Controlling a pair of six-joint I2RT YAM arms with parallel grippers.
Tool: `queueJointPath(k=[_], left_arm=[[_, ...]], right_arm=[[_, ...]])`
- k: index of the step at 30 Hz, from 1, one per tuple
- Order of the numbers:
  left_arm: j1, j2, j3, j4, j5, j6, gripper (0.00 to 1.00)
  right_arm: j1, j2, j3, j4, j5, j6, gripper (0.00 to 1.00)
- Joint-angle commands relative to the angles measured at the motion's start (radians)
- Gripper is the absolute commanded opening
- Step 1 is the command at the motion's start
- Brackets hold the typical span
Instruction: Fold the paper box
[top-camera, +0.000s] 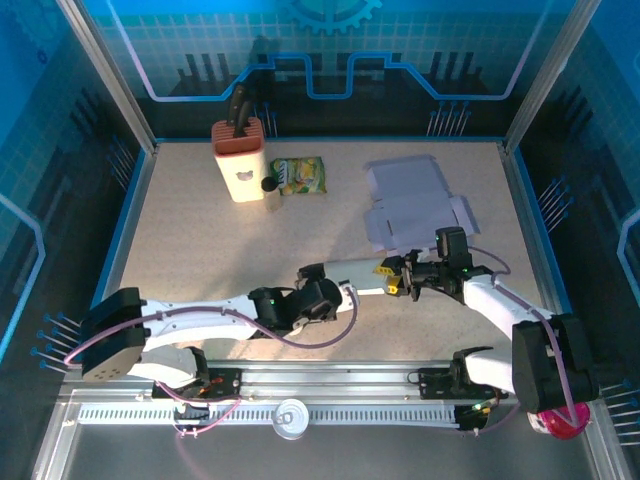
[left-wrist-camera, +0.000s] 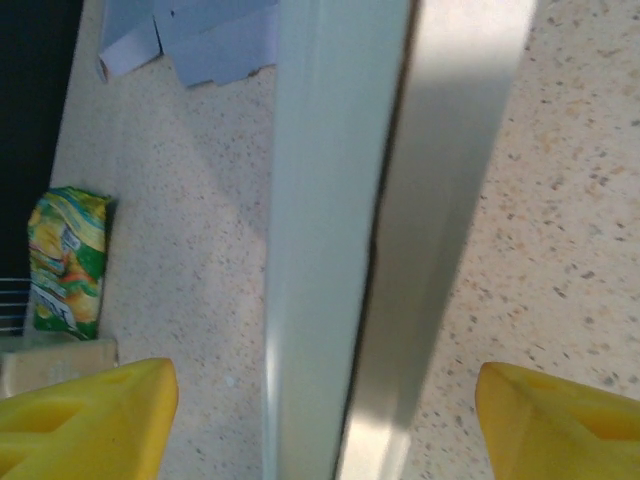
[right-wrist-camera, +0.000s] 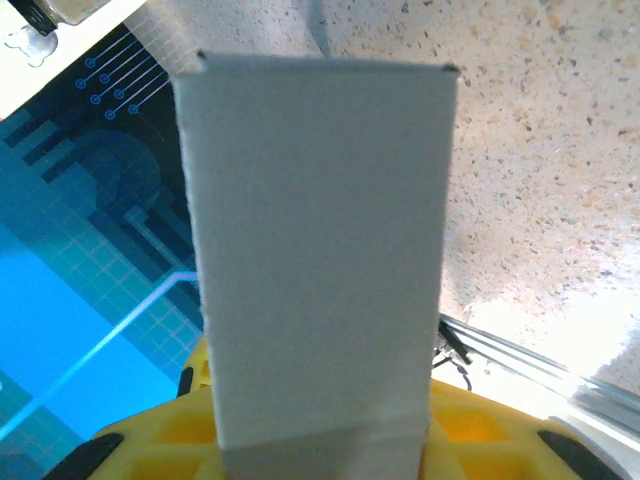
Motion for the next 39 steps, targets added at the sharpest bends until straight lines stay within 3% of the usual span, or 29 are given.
queueJointPath(k=[1,3,9,13,16,22,24,30,32,37,39], left_arm=[[0.002,0.019,0.006,0.112,-0.058,0.079,0.81],[0.013,0.021,0.015,0.119,-0.034,0.083,0.78],[0.029,0.033,0.070,-0.008,0.077,0.058,0.45],[0.030,0.028,0.093,-0.078,0.100,0.036,0.42],[0.034,0.007,0.121,-0.152,0.145,-0.002,0.39],[0.066,-0.011,0.218,-0.394,0.307,-0.130,0.34],[0.077,-0.010,0.219,-0.411,0.363,-0.149,0.30],[0.095,0.051,0.253,-0.421,0.388,-0.139,0.14],[0.095,0.056,0.257,-0.420,0.391,-0.132,0.13],[0.107,0.050,0.271,-0.439,0.409,-0.131,0.14],[0.111,0.054,0.268,-0.439,0.411,-0.127,0.12]], right_arm=[[-0.010,-0.016,-0.021,0.044,-0.052,0.059,0.17],[-0.009,-0.027,-0.027,0.041,-0.055,0.066,0.17],[-0.010,-0.025,-0.046,0.110,-0.060,0.121,0.23],[-0.018,-0.002,-0.046,0.172,-0.071,0.149,0.34],[-0.041,-0.015,-0.026,0.148,-0.076,0.117,0.49],[-0.104,-0.164,0.096,-0.219,0.013,-0.158,0.72],[-0.101,-0.190,0.093,-0.239,0.051,-0.165,0.71],[-0.014,-0.089,-0.016,0.052,0.042,0.020,0.61],[-0.006,-0.087,-0.041,0.097,0.047,0.068,0.60],[-0.056,-0.204,0.018,-0.122,0.134,-0.045,0.64],[-0.055,-0.195,0.027,-0.127,0.133,-0.051,0.65]])
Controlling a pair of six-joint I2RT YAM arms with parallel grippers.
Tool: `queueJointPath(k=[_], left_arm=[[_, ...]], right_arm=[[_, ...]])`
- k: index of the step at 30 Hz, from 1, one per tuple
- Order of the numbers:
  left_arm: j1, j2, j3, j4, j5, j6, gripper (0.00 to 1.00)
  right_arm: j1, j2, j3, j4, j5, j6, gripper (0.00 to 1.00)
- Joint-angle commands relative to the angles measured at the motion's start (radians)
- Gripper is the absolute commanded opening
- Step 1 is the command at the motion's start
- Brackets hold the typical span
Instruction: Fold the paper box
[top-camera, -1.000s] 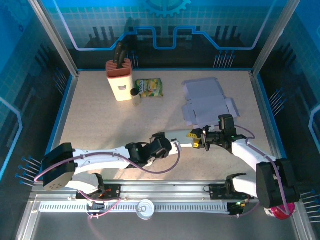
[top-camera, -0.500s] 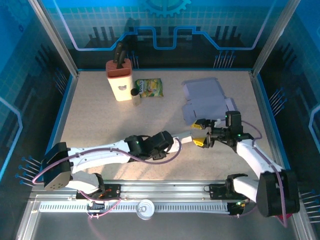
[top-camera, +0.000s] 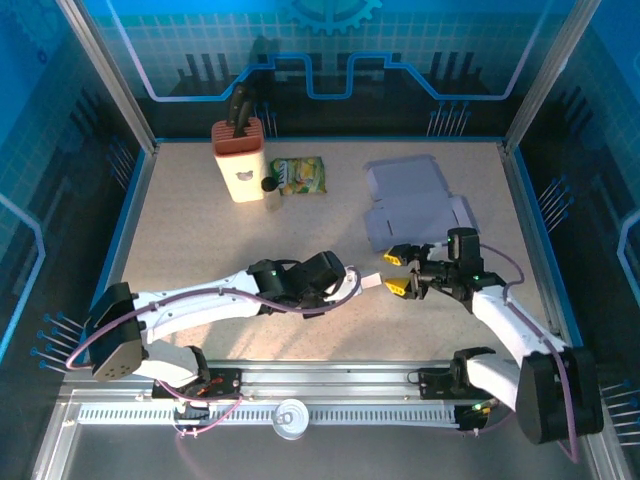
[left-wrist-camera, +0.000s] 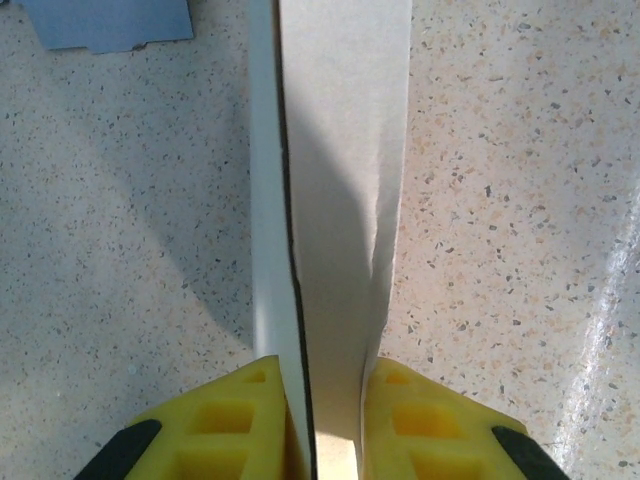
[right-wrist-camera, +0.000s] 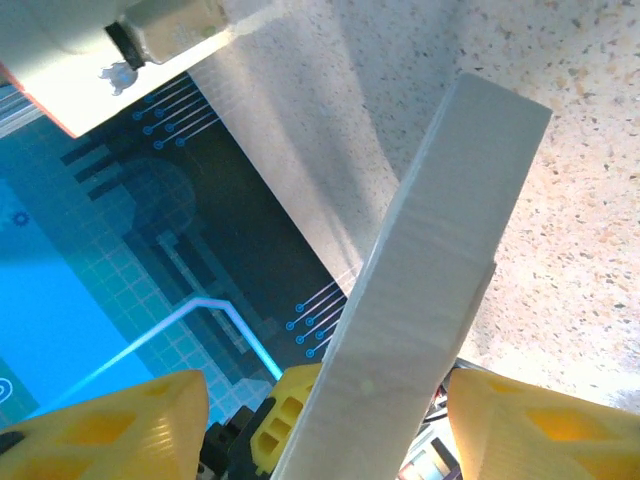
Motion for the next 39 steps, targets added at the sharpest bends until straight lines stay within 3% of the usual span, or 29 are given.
queueJointPath(k=[1,5,11,19,24,27,29,34,39], left_arm=[[0.008,0.021,0.014,-0.047,0.066,-0.011,0.12],[0.012,0.025,0.042,-0.079,0.092,-0.013,0.10],[0.016,0.019,0.120,-0.194,0.165,-0.020,0.11],[0.039,0.065,0.227,-0.383,0.269,-0.024,0.09],[0.077,0.108,0.248,-0.430,0.327,-0.010,0.08],[0.100,0.135,0.250,-0.446,0.339,0.004,0.07],[0.109,0.140,0.237,-0.429,0.346,0.011,0.08],[0.116,0.132,0.214,-0.396,0.354,0.014,0.11],[0.116,0.119,0.212,-0.391,0.348,0.020,0.16]], right_arm=[[-0.008,0.005,0.022,-0.032,0.014,-0.010,0.65],[-0.020,0.008,-0.016,0.030,-0.002,0.025,0.67],[-0.081,-0.092,0.161,-0.347,0.134,-0.279,0.71],[-0.066,-0.164,0.249,-0.546,0.273,-0.485,0.68],[0.077,-0.250,0.293,-0.628,0.504,-0.632,0.61],[0.194,-0.280,0.277,-0.621,0.627,-0.700,0.45],[0.255,-0.282,0.255,-0.593,0.667,-0.729,0.39],[0.410,-0.243,0.238,-0.525,0.730,-0.833,0.35],[0.537,-0.203,0.268,-0.503,0.825,-0.936,0.41]])
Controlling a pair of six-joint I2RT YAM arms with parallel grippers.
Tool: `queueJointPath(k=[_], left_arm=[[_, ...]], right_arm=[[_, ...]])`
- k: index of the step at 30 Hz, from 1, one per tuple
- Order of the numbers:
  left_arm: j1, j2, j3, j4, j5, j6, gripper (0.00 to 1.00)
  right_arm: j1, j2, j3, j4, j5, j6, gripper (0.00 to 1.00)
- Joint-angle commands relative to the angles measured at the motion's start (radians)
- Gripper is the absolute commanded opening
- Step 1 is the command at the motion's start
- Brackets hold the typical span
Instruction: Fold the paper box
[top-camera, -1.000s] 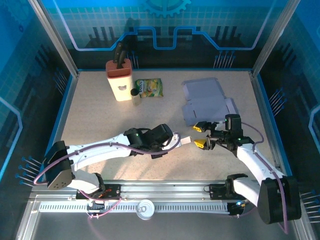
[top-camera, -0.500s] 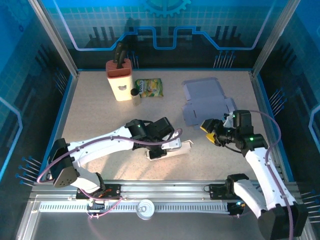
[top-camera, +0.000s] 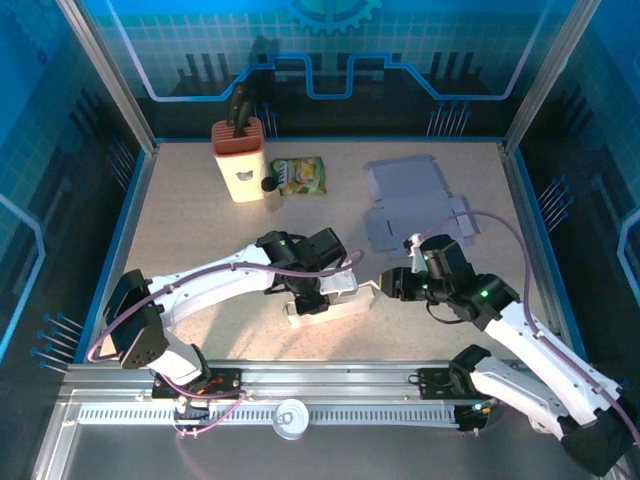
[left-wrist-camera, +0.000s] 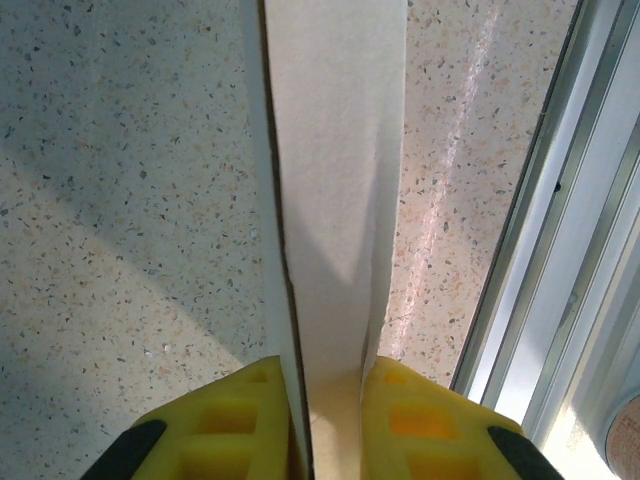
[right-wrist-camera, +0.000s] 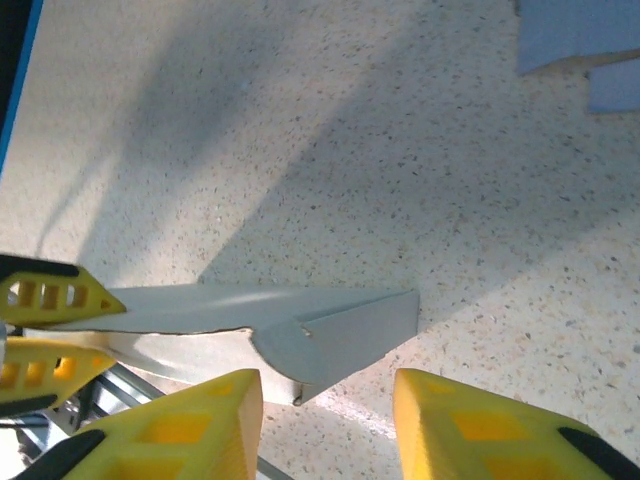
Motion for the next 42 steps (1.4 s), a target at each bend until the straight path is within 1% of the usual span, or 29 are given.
queueJointPath(k=[1,7,11,17,21,35,40,42], left_arm=[[0.004,-0.011,-0.012,-0.003,0.025,0.019,0.18],[0.005,-0.009,-0.018,0.005,0.023,0.022,0.19],[0.005,-0.008,-0.021,0.013,0.020,0.025,0.18],[0.005,-0.006,-0.018,0.016,0.017,0.026,0.18],[0.005,-0.005,-0.016,0.015,0.016,0.024,0.18],[0.005,0.005,-0.011,0.020,0.009,0.025,0.16],[0.005,0.004,-0.010,0.019,0.009,0.024,0.15],[0.004,0.005,-0.008,0.019,0.008,0.025,0.15]], right_arm=[[0.053,0.030,0.024,0.028,0.097,-0.121,0.41],[0.102,0.086,0.056,0.019,0.112,-0.197,0.38],[0.103,0.107,0.067,0.027,0.095,-0.228,0.34],[0.108,0.163,0.109,0.012,0.078,-0.239,0.23],[0.120,0.159,0.117,-0.004,0.094,-0.237,0.19],[0.161,0.164,0.117,-0.040,0.166,-0.221,0.17],[0.165,0.170,0.119,-0.034,0.174,-0.221,0.12],[0.168,0.179,0.125,-0.040,0.181,-0.221,0.11]])
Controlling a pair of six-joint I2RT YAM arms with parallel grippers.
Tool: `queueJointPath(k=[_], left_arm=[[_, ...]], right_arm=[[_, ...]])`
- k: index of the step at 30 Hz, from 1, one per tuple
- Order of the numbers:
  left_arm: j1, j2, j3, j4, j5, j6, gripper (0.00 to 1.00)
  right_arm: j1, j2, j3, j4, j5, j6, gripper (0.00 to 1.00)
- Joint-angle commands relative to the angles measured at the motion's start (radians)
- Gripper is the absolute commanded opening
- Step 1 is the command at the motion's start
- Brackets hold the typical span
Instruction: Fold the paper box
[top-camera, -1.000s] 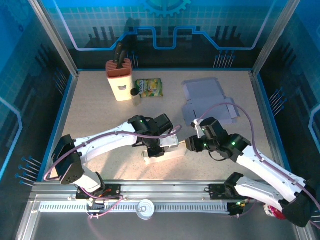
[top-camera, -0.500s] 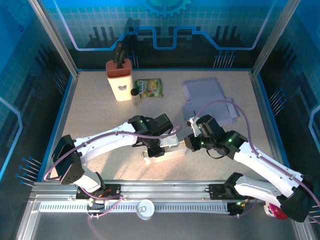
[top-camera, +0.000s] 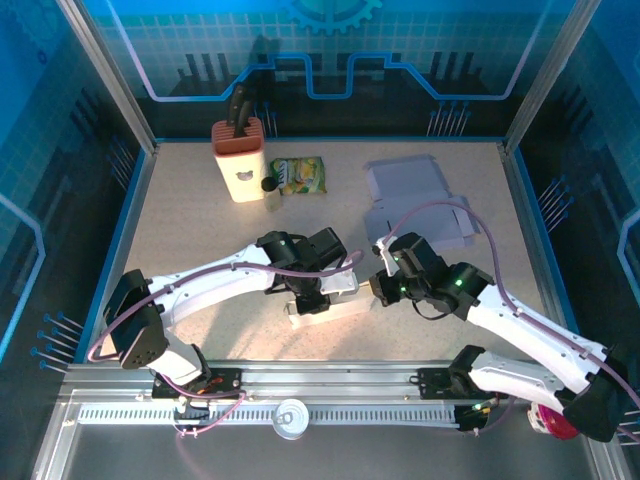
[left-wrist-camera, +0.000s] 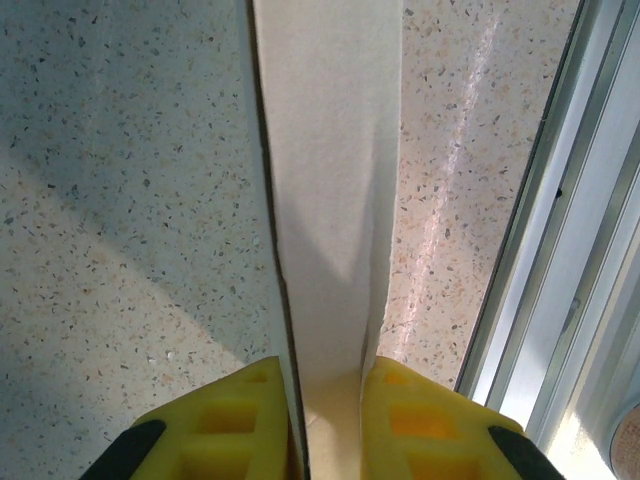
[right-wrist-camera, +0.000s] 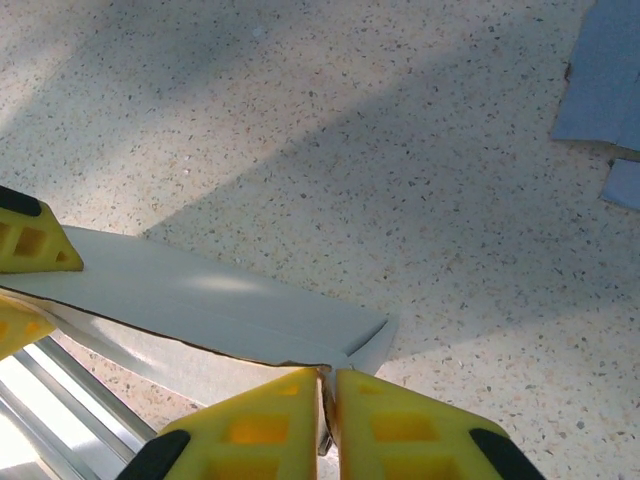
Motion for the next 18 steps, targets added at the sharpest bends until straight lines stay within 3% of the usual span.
queueJointPath(k=[1,11,18], left_arm=[[0.005,0.005,-0.007,0.005,0.008,0.020,0.15],[0.005,0.008,-0.003,0.003,0.007,0.020,0.14],[0.004,0.009,-0.003,0.002,0.007,0.018,0.14]], right_arm=[[0.017,0.016,0.031,-0.030,0.039,0.000,0.11],[0.030,0.002,0.012,-0.030,0.080,0.014,0.14],[0.036,0.013,0.017,-0.028,0.093,0.017,0.09]])
